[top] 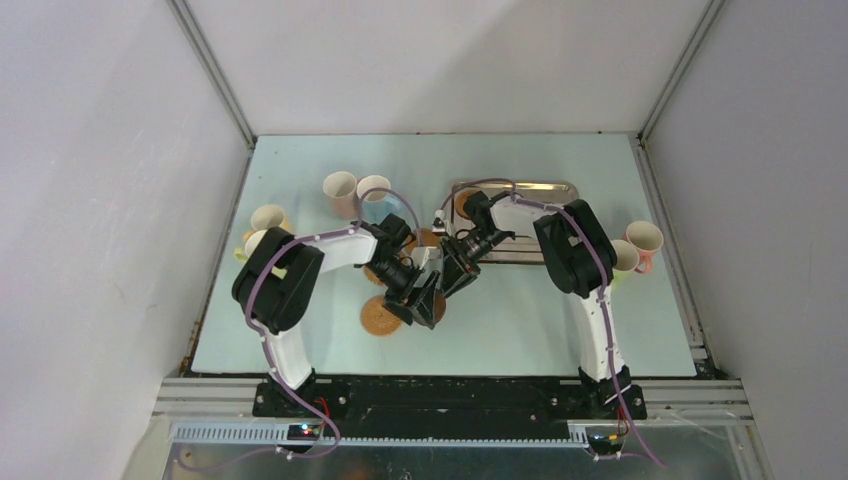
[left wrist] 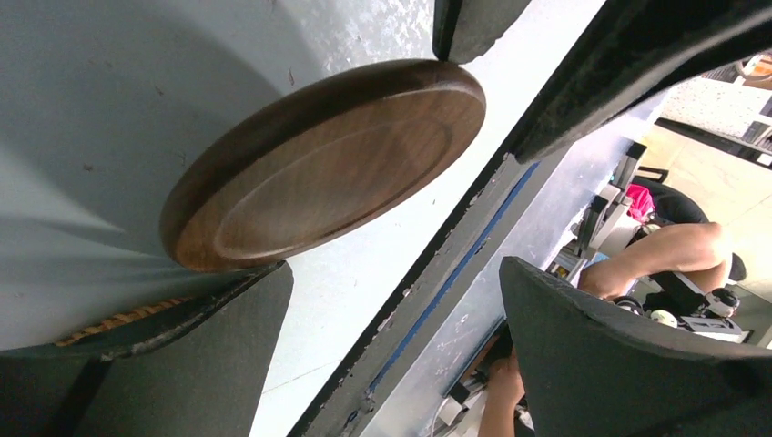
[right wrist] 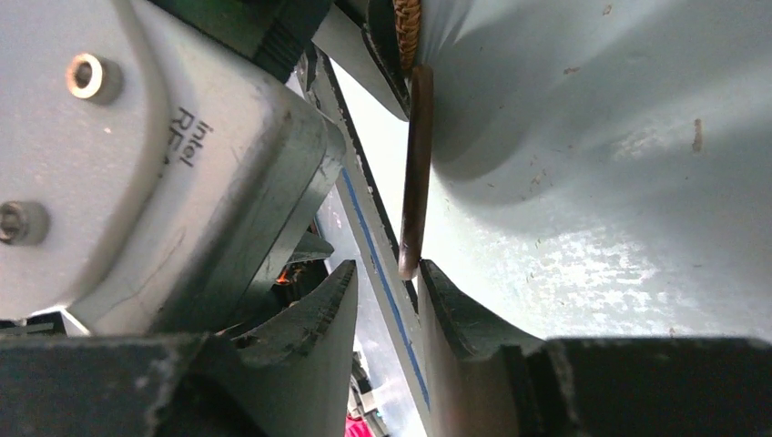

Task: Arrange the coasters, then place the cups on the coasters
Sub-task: Pick up the coaster from the center of the board, then place the coaster on the tray.

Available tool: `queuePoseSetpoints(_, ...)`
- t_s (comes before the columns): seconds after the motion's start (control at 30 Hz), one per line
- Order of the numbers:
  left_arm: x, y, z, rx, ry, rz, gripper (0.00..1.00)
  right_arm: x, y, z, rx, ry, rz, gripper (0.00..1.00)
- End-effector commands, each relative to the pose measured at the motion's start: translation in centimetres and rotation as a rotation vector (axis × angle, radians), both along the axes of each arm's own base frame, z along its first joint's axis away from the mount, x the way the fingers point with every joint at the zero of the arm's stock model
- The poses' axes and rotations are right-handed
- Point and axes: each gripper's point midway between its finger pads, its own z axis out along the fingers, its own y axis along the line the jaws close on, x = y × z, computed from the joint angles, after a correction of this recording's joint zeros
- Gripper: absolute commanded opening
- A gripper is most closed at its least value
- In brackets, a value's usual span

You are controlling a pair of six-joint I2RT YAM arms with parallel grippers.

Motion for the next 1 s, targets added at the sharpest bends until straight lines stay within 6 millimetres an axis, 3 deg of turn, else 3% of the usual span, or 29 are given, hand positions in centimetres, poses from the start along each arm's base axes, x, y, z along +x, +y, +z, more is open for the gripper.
queuePoseSetpoints(0.0,4.8,-2.4,-1.6,-0.091,-0.366,-0.107,0.98,-2.8,2.6,0.9,0.015,-0.046,0.073,0.37)
queuePoseSetpoints(0.2,5.6,-2.6,-1.2,-0.119,-0.453,-0.031,0.98,-2.1,2.9,2.7,0.095,-0.027,0.02,0.41)
queuePoseSetpoints(0.53,6.5,-3.3,0.1,-0.183,-0.541,0.023,0.98,-1.0,3.0,2.6,0.091,-0.004,-0.026,0.47)
queuePoseSetpoints(0.67,6.4,-3.3,0.4,-0.206,-0.559,0.033,0.99,-0.2,2.3,1.4,0.046,-0.033,-0.06,0.48)
queuePoseSetpoints(0.83,6.4,-3.3,1.0,-0.242,-0.559,0.047,0.98,-0.7,2.3,0.0,0.026,-0.019,-0.056,0.47)
queuePoseSetpoints(0.97,6.5,-3.2,1.1,-0.253,-0.553,0.056,0.98,-1.0,2.4,-0.1,0.019,-0.034,-0.044,0.41)
